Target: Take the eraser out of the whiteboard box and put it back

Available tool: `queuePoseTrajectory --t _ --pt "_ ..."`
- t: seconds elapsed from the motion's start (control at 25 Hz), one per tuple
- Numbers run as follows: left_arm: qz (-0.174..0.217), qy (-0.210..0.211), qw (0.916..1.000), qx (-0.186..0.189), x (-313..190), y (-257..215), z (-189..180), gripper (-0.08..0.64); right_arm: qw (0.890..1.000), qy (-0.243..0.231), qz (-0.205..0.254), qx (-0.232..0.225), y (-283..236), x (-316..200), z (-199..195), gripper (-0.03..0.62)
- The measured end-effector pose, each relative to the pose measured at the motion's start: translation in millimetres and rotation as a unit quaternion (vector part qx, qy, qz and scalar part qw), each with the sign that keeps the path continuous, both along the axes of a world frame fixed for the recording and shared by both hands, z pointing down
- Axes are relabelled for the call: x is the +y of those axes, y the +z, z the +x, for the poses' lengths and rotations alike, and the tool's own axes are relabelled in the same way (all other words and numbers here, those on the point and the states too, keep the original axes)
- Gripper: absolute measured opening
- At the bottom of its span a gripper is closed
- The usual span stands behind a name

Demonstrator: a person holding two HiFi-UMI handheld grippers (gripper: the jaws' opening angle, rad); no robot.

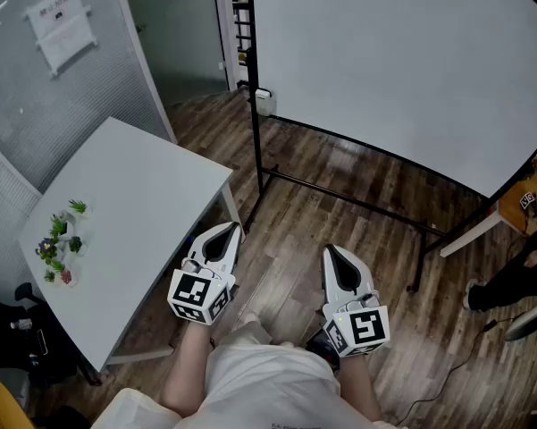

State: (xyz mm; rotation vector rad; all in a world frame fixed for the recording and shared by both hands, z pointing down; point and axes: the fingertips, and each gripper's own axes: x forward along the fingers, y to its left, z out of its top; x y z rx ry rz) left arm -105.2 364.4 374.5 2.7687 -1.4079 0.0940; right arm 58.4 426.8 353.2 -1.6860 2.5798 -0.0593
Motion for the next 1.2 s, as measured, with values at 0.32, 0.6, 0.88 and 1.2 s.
queuePoseTrajectory --t 0.32,0.6,0.88,1.2 --pt "-0.001 0.003 1.0 -0.002 2 5 -3 0.005 1.0 -0.002 0.004 -0.009 0 -3 -1 0.011" --pt "-0.065 -0.016 0.9972 0.032 -11 28 -6 0.379 0.995 -0.053 -0.074 -0.028 27 -9 -18 0.337" --pt "-0.07 -0.01 0.9964 0.047 -11 35 -3 0.428 0.997 -0.03 -0.071 -0.02 32 -15 -13 0.347" --pt "-0.076 -0.009 0.9967 0.027 -52 51 15 0.425 0.996 -0.026 -0.08 -0.022 44 -54 8 0.347"
